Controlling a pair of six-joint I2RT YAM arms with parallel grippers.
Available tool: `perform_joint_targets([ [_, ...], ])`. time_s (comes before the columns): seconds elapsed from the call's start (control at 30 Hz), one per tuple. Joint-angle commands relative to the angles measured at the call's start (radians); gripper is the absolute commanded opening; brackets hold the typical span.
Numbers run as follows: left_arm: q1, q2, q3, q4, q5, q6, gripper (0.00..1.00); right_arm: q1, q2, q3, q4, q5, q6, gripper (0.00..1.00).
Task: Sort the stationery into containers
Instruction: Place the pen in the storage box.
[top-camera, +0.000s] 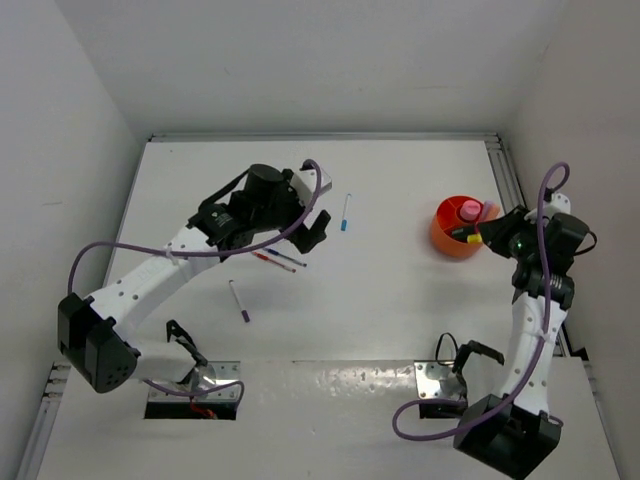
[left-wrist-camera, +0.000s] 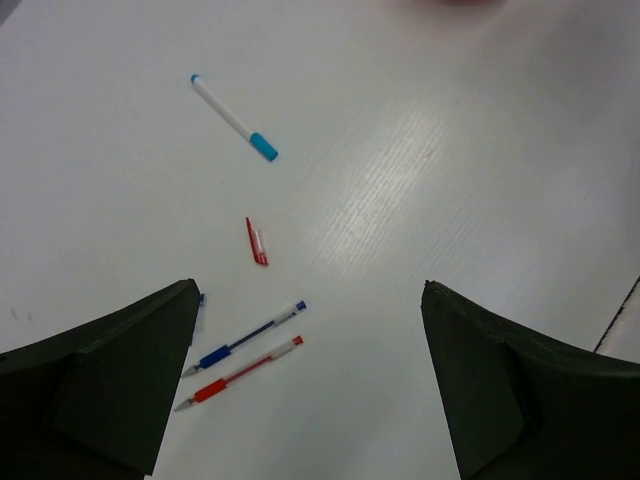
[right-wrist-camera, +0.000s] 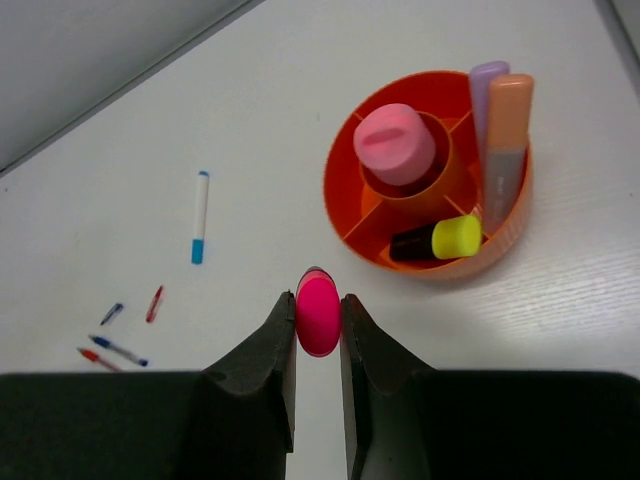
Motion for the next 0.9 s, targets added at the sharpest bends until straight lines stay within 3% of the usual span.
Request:
perform_joint_targets([
  [0.0,0.04,-0.02,0.001,0.07,0.099,-0.149,1.0,-0.034,0.057,0.003,0.101,0.039,0.019,0.0],
  [0.3,0.114,-0.023,-0.04,0.105,0.164,-0.167,1.0,-0.063,0.242,0.049,0.145,0.014,0.047,0.0],
  [0.87,0.193,0.011,-0.066,0.151,0.228,-0.213,1.0,-0.017,0.407,0.038,0.283,0.056,0.022,0.0],
])
